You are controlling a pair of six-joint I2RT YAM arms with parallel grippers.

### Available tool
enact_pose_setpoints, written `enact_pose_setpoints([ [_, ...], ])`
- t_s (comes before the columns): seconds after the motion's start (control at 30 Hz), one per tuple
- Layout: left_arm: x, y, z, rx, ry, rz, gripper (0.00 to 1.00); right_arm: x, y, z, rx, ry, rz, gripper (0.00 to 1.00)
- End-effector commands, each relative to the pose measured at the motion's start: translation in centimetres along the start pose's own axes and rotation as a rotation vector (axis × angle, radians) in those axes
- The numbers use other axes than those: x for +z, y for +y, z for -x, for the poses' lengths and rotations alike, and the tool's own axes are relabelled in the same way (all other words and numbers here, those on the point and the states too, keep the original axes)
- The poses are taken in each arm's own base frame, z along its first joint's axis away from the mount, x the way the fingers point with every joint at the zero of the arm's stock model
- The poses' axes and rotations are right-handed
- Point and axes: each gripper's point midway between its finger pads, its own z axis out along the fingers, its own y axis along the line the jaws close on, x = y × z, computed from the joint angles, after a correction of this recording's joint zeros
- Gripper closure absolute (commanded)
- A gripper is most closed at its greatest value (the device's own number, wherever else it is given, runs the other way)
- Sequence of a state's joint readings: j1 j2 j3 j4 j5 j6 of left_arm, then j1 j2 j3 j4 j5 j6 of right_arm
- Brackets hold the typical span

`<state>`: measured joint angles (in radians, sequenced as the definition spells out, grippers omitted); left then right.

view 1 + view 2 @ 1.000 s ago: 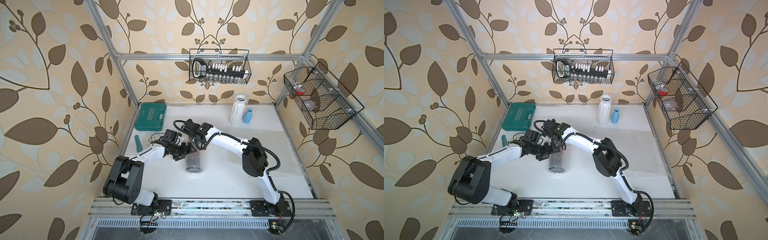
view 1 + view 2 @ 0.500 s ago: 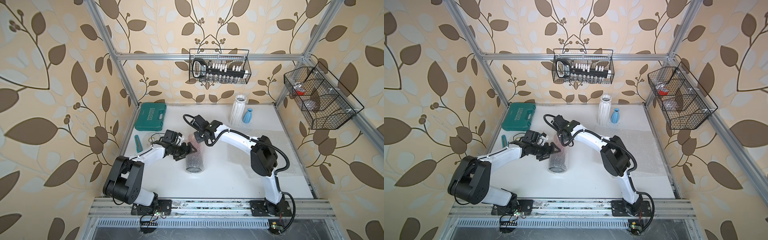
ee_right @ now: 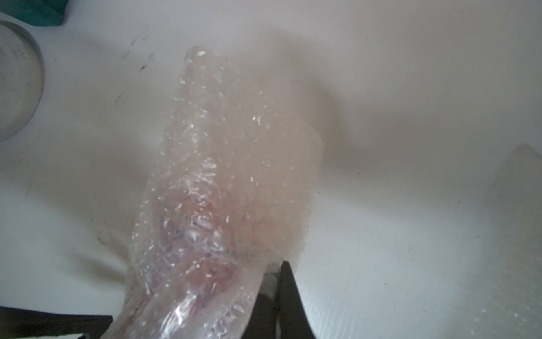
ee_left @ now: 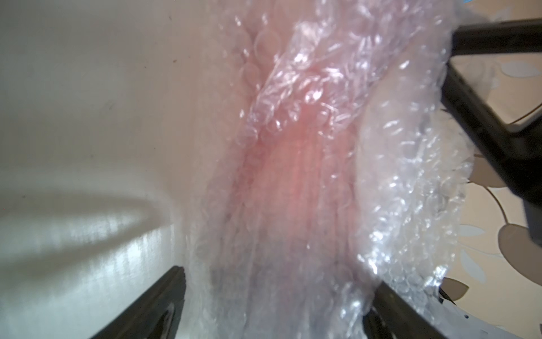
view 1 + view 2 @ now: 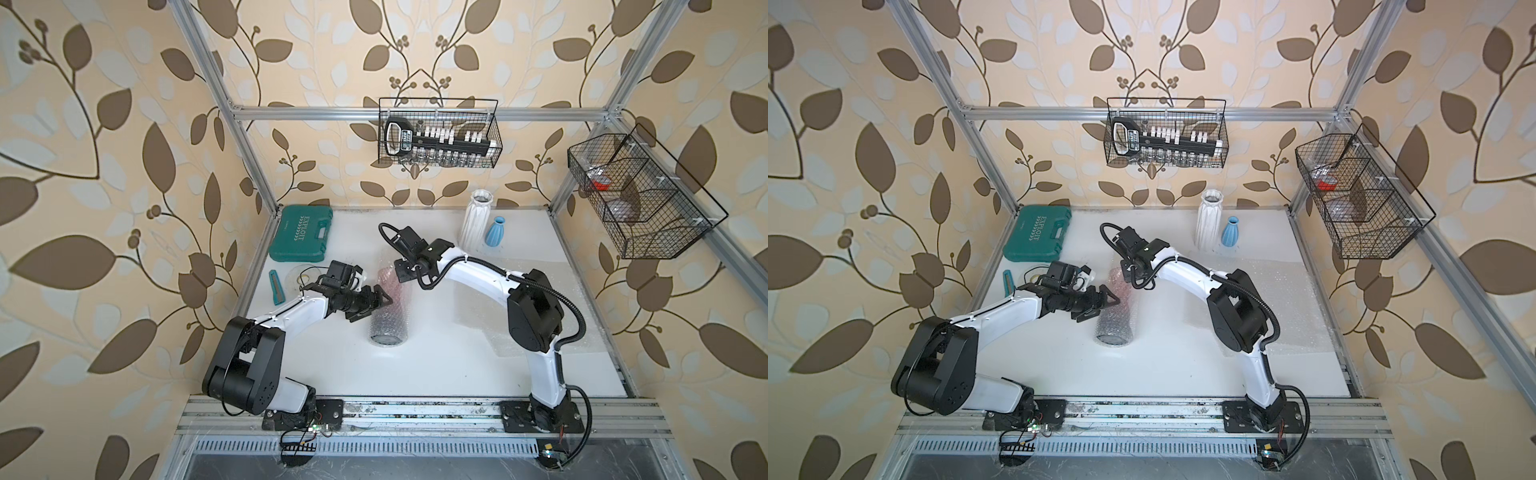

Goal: Unwrap the vase from the bubble wrap
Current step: Unwrap the bubble wrap at the center of the board.

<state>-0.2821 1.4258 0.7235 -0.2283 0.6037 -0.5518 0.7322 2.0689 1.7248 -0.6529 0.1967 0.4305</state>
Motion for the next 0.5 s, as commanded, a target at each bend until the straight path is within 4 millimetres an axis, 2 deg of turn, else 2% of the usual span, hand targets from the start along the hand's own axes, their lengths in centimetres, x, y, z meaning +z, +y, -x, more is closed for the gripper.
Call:
enact_pose_setpoints([
  [0.0,0.1,2.4,-2.3,-0.049,0.056,0.09,0.12,-1.4,-2.1,2.7,0.081,-0.097,-0.024,1.0],
  [0.1,0.0,2.5,-2.4,-0.05,0.056,0.09,0.13,-1.5,-1.9,2.6,0.094,-0.096,-0.008,1.0],
  [0.13,0.0,2.5,-2.4,-0.049,0.055,0.089,0.12,-1.3,-2.8,2.8,0.111,-0.093,-0.011,1.0],
  [0.4,0.0,2.2,-2.4,-0.047,0.058,0.079,0.12,-1.2,-3.5,1.9,0.146,-0.07,0.029,1.0],
  [0.43,0.0,2.2,-2.4,-0.047,0.058,0.075,0.12,-1.4,-3.4,1.7,0.149,-0.068,0.039,0.98],
  [0.47,-0.1,2.0,-2.4,-0.044,0.057,0.07,0.12,-1.5,-3.3,1.5,0.152,-0.065,0.054,0.92],
])
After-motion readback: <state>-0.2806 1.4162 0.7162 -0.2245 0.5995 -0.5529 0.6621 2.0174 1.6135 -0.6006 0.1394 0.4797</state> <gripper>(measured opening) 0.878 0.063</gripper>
